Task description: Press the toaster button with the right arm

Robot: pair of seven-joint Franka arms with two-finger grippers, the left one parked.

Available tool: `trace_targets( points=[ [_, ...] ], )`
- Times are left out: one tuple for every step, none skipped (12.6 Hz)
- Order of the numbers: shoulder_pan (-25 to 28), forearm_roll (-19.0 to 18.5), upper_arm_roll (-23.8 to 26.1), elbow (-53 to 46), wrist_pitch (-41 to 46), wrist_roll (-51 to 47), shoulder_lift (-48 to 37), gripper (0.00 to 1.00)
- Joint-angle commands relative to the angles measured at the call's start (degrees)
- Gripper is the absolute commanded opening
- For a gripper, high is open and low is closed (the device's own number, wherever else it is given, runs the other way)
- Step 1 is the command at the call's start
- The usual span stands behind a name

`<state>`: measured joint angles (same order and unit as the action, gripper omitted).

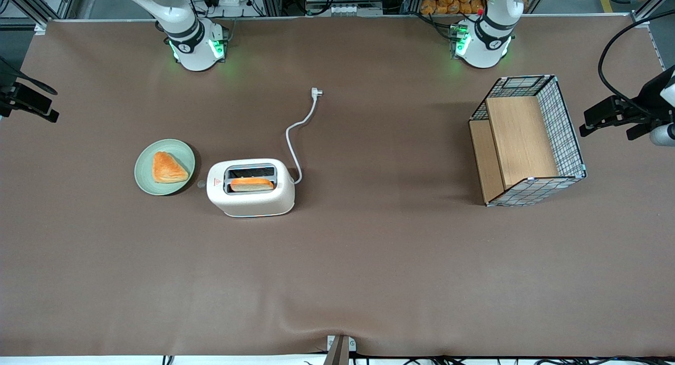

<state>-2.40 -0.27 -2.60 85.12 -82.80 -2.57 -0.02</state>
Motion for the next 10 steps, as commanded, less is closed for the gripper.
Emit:
trace_targets(
  points=[
    [-0.1, -0.8, 0.4, -0.4, 0.4, -0.7, -0.2, 1.00],
    [-0.1, -0.8, 0.4, -0.4, 0.3, -0.7, -0.2, 1.00],
    [0.0, -0.9, 0.4, -0.4, 0.3, -0.7, -0.2, 1.00],
    [0.1, -0.9, 0.4, -0.5, 0.3, -0.6, -0.1, 1.00],
    [0.2, -0.9, 0.4, -0.5, 0.3, -0.6, 0.1, 1.00],
    [0.4, -0.9, 0.4, -0.5, 0.3, -0.6, 0.2, 1.00],
    [0.4, -0.9, 0.4, -0.5, 0.3, -0.6, 0.7, 1.00],
    [0.2, -0.7, 0.4, -0.5, 0.3, -0.6, 1.0, 1.00],
    [0.2, -0.7, 0.4, -0.5, 0.3, -0.5, 1.4, 1.00],
    [0.4, -0.9, 0.4, -0.5, 0.2, -0.4, 1.7, 1.00]
  ],
)
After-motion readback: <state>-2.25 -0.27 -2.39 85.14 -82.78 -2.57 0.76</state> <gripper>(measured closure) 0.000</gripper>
